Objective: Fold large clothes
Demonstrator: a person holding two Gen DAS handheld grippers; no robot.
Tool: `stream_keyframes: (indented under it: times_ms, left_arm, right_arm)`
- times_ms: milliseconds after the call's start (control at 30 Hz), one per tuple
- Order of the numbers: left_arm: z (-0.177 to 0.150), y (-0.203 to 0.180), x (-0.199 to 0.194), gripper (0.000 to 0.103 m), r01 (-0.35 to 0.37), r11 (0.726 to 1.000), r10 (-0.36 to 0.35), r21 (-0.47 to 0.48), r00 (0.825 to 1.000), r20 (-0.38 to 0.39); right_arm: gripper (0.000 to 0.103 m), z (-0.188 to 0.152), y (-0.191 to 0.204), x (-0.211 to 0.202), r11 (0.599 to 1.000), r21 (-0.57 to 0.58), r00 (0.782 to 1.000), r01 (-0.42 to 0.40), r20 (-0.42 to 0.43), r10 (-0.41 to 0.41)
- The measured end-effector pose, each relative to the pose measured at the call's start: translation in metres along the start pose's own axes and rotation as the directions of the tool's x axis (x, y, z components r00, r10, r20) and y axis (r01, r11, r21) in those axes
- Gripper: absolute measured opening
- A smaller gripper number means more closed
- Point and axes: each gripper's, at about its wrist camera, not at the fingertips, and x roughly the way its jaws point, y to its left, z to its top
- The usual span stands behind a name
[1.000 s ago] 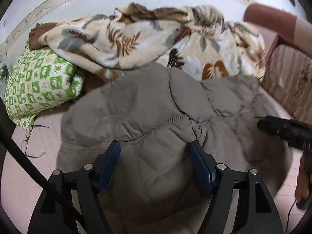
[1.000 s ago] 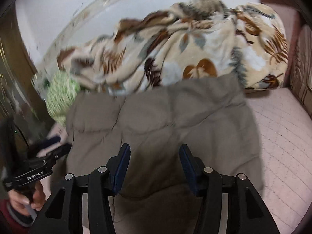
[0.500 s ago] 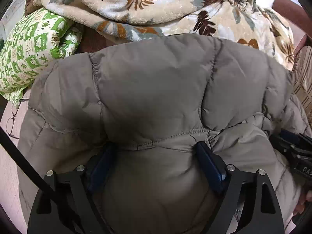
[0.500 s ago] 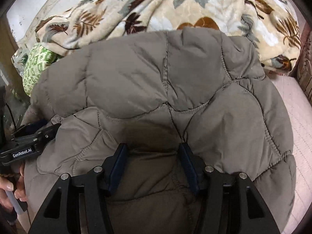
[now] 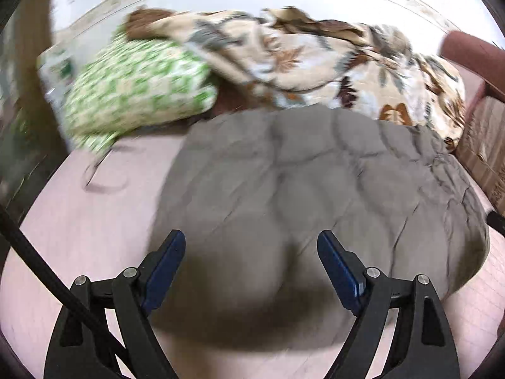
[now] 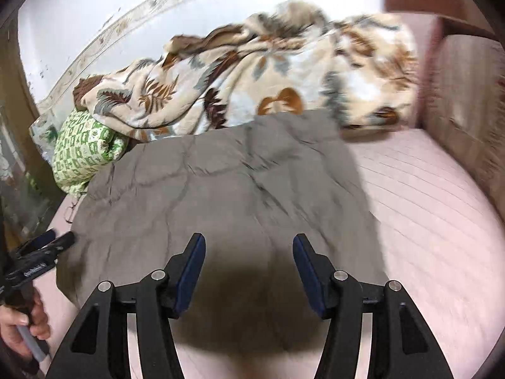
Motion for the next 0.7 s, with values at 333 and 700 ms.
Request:
stream_keyframes:
  times_ms: [333, 700]
  left_arm:
    - [-0.029, 0.035, 0.035, 0.086, -0.047, 0.994, 0.038, -0.099, 0.996, -0.084]
    - [-0.026, 0.039, 0.039, 0.089, -0.023, 0.994, 0.010, -0.109, 0.993, -0.118]
  right_arm:
    - [0.063, -0.034, 0.017, 0.017, 1.000, -0.029, 1.000, -0.008, -0.014, 0.008]
    - [0.066, -0.041, 0.010, 0.053, 1.000, -0.004, 0.994, 0.000, -0.108, 0.000]
